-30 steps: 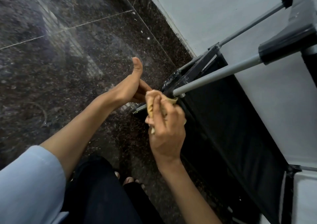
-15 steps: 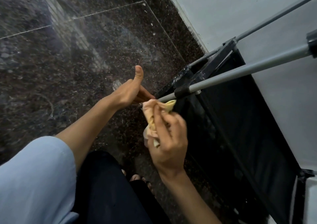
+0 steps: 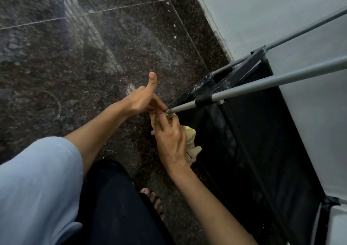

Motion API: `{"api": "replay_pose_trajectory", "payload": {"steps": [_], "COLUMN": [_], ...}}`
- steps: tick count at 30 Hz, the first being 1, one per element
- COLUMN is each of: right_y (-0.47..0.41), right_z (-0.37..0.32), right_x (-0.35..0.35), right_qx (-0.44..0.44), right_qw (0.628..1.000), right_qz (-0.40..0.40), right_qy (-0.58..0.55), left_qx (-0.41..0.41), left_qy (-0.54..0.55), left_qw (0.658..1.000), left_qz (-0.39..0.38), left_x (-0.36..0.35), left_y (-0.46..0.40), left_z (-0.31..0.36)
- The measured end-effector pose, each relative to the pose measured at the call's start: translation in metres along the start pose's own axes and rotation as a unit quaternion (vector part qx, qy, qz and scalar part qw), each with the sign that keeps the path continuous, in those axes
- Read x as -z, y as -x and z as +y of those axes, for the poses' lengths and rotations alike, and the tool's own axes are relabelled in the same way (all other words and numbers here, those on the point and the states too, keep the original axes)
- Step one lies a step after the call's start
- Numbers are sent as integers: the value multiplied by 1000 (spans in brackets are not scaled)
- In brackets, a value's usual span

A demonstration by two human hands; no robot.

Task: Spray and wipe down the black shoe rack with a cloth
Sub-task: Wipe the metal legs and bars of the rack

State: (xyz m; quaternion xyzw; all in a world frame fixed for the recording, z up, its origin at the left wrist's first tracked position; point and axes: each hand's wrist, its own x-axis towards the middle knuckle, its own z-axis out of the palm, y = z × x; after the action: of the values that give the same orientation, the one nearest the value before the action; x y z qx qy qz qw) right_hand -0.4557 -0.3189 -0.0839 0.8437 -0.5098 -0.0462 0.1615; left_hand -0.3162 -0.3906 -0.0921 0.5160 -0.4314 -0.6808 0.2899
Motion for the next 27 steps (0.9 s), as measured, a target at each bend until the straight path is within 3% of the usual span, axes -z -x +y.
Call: {"api": "replay_pose_trajectory", "payload": {"steps": [6,11,15,21,27], "right_y": [14,11,11,7,5], "right_z": [-14,-11,-13,-1,-7], "right_x": [-3,26,36,15,26], "right_qx": [35,-155,-103,-83,-81], "right_qw": [984,960,981,977,975], "right_qz": [-139,-228,-145,-192,-171], "right_qy": [103,-52,-73,-36,-119], "left_qx": [-16,-24,-32,-45,-49], "left_qy": [-7,-21,-13,4,-28], "left_qw": [1000,999,999,999,998], "left_qz": [-5,-3,14,13,14], "left_x": [0,1,0,-1,1], "left_y": [-2,-5,-7,-8,-8], "left_z": [-1,-5,-10,-20,-17]}}
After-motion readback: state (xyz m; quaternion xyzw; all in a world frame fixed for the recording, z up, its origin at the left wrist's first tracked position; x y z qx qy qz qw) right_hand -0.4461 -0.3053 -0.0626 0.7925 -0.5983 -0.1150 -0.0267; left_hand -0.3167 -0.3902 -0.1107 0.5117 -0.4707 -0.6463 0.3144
